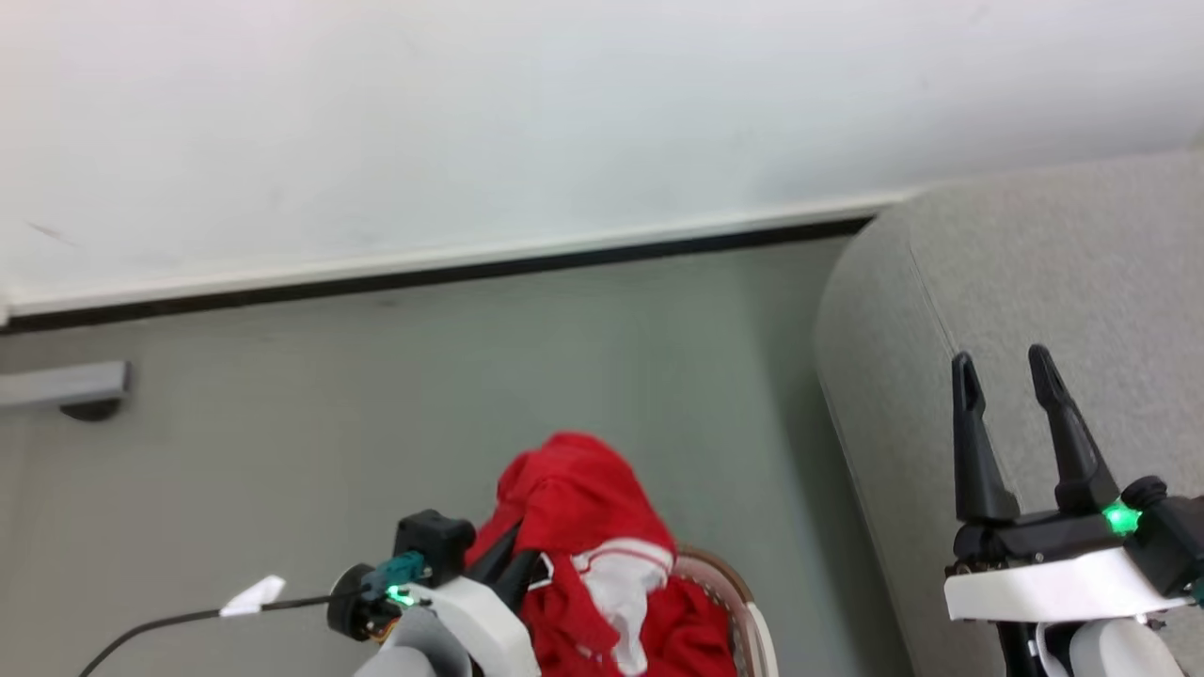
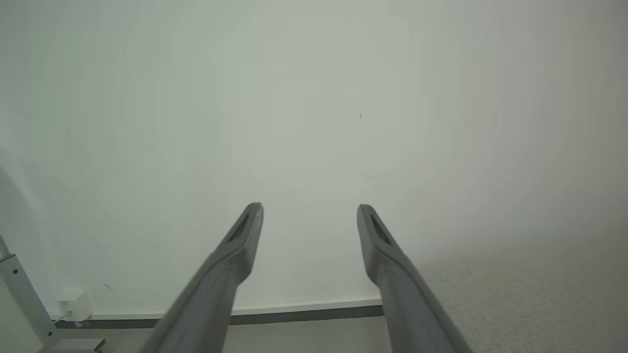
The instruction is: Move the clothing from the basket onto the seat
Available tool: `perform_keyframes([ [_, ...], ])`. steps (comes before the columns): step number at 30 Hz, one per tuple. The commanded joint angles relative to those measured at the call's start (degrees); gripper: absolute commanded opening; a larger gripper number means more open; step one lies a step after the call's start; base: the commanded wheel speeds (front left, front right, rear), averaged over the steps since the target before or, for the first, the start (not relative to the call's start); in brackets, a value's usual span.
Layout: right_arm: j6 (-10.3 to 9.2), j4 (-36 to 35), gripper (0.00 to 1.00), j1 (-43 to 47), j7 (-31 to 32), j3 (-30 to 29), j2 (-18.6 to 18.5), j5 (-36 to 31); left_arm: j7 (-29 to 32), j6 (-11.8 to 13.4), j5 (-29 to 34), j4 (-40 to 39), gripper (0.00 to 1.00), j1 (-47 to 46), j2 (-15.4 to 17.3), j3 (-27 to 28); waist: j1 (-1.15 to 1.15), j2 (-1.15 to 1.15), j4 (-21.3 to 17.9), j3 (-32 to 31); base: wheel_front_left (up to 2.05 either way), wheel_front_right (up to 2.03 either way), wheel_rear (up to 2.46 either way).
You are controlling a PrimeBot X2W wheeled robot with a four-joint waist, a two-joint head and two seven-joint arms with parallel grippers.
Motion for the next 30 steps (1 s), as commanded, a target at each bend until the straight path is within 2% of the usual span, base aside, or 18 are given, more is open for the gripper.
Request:
perform_keyframes([
  [1,-0.12,0.51,1.00,1.31,-0.08,-0.07,-0.15,0.67,-0.03,-0.03,-1.70,-2.84,0.00,1.85,0.42,1.23,0.01,0.00,2.11,-2.89,0.00,0.00,0.00],
  [7,-0.12,1.32,1.00,2.84,-0.08,0.83,-0.13,1.40,0.44,0.64,-3.25,-12.69,0.00,2.97,1.39,3.61,0.01,0.00,3.43,-5.91,0.00,0.00,0.00],
  [19,-0.12,2.15,1.00,4.44,-0.09,4.80,-0.13,3.18,8.33,3.31,-8.60,-31.28,0.00,0.08,2.53,7.39,0.01,0.00,4.17,-9.37,0.00,0.00,0.00],
  [30,-0.12,1.75,1.00,4.10,-0.08,7.62,-0.14,2.14,11.17,4.69,-9.79,-35.65,0.00,-1.32,3.98,8.81,0.01,0.00,3.97,-9.21,0.00,0.00,0.00],
])
